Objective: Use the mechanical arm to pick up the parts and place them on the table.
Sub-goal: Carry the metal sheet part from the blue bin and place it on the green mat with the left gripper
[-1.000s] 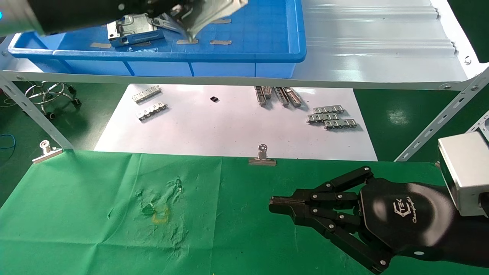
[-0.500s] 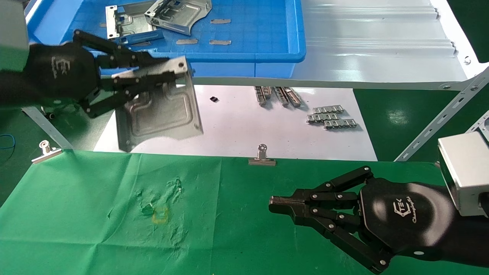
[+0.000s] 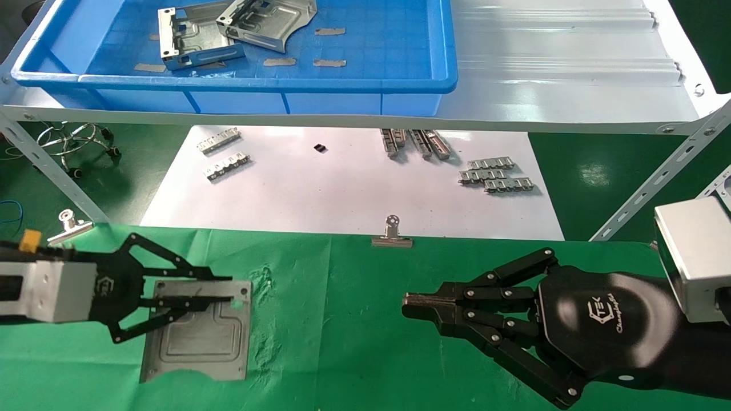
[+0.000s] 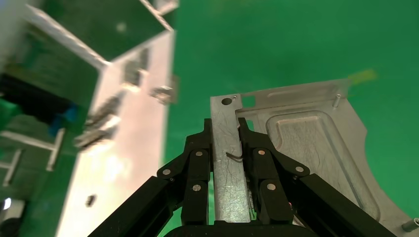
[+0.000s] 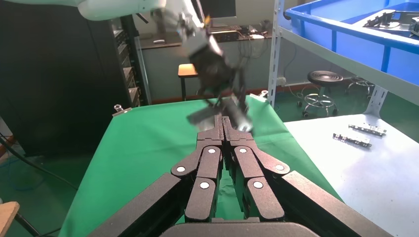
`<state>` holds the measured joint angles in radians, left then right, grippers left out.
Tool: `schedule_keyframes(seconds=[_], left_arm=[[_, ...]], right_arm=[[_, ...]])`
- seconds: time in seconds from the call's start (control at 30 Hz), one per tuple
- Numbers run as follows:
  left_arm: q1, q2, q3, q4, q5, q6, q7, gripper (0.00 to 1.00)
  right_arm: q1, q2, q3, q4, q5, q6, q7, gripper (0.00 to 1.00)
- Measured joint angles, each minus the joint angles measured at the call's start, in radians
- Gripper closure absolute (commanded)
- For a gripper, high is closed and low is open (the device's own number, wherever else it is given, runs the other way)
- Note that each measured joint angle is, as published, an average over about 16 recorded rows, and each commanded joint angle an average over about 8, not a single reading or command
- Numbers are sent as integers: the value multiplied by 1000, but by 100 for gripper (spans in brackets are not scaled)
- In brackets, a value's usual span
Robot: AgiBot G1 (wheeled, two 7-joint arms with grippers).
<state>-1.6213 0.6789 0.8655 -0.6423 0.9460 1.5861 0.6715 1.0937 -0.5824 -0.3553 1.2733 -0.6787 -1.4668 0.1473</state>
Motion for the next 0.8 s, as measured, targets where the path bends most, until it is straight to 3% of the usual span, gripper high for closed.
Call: schedule_keyframes(seconds=[0.33,0.73,0.8], left_arm=[[36,87,90,138,45,-12,189,100],[29,206,106,362,43,-49,373,100],[28,219,106,391,44,-56,400,91]], right_arm=[[0,0,0,0,0,0,0,100],[0,0,0,0,0,0,0,100],[0,0,0,0,0,0,0,100]])
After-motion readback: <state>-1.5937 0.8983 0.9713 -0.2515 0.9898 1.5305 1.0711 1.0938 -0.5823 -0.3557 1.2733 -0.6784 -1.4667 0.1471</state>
